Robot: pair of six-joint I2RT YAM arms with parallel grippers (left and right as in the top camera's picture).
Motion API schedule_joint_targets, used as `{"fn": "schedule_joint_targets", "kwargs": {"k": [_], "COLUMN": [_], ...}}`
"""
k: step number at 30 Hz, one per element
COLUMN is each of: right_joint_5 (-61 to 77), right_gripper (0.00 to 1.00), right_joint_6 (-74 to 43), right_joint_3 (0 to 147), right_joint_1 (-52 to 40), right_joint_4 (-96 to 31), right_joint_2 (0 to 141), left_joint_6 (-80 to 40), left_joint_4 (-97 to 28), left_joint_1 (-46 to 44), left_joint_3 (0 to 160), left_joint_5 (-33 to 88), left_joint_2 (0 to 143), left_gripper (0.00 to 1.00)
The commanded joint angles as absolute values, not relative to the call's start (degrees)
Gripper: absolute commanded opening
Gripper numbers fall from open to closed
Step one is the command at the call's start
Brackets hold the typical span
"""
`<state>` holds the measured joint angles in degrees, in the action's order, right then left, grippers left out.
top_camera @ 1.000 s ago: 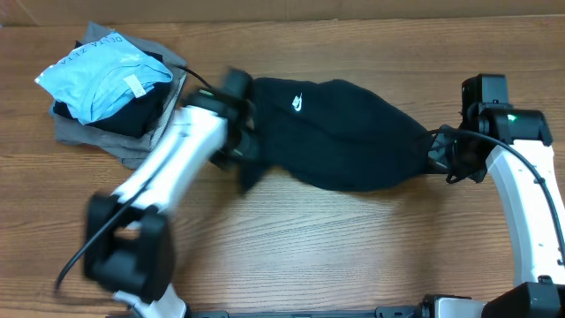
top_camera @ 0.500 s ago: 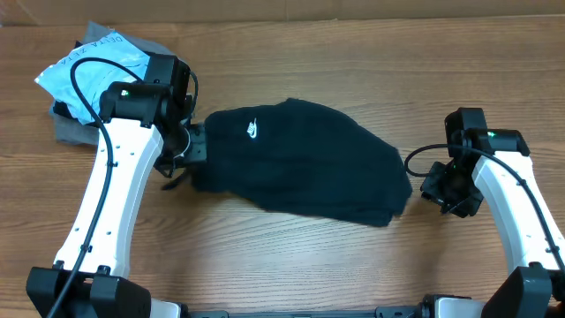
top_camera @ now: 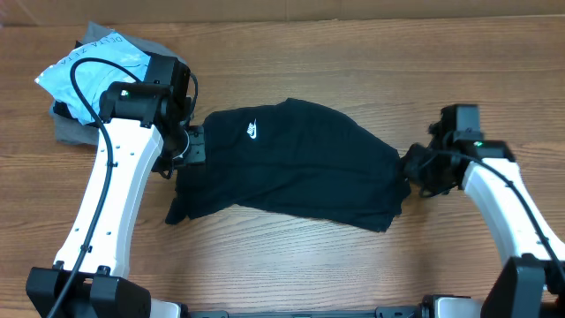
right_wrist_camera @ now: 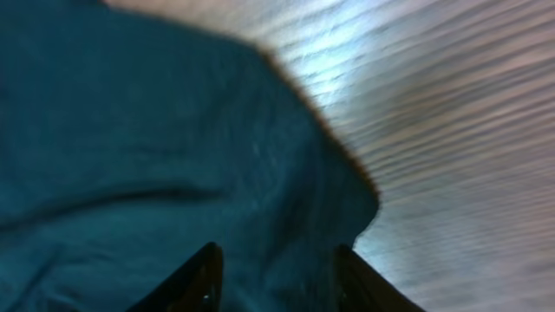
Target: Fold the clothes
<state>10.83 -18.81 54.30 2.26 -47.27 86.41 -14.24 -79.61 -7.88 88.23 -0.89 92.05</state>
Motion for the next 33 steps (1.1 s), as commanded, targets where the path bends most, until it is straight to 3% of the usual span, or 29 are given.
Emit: {"fn": "schedule_joint_targets", "kwargs": {"k": [1, 5, 13, 19, 21, 24, 28, 33], "right_joint_5": [10.66, 15.51, 23.29, 26.87, 26.61, 26.68, 26.65, 21.1], "right_gripper": [0.43, 0.45, 0.48, 0.49, 0.42, 0.23, 0.09, 0.16], "right_joint_6": [-18.81, -22.04, -12.67, -12.38, -14.24, -16.53, -15.51, -17.93], "right_joint_3": [50.24, 48.9, 49.67, 48.8, 47.33, 45.25, 44.64, 46.87], "right_joint_1": [1.61, 1.61, 1.58, 1.5, 1.5, 1.5, 1.5, 4.14], "right_joint_4": [-43.27, -49.87, -61.17, -60.4, -56.45, -52.36, -51.09, -44.03], "right_joint_2": [88.73, 90.52, 90.35, 90.35, 90.37, 90.37, 90.32, 90.28], "left_joint_6": [-11.64, -11.53, -11.31, -11.35, -11.35, -11.35, -11.38, -10.55], "left_joint_4": [-77.1, -76.36, -78.61, -79.68, -79.46, -78.76, -77.06, -68.55], "left_joint_1": [-7.97, -7.97, -7.77, -7.77, -7.77, -7.77, -7.79, -7.81], "left_joint_3": [88.6, 88.42, 84.03, 82.96, 82.65, 81.8, 79.44, 73.87], "left_joint_5": [1.72, 4.69, 3.86, 1.13, -0.69, -1.93, -1.89, 1.37], "left_joint_2": [91.98, 92.4, 92.51, 92.51, 92.51, 92.51, 92.51, 92.51], "left_gripper": [0.53, 0.55, 0.54, 0.53, 0.54, 0.56, 0.57, 0.59]}}
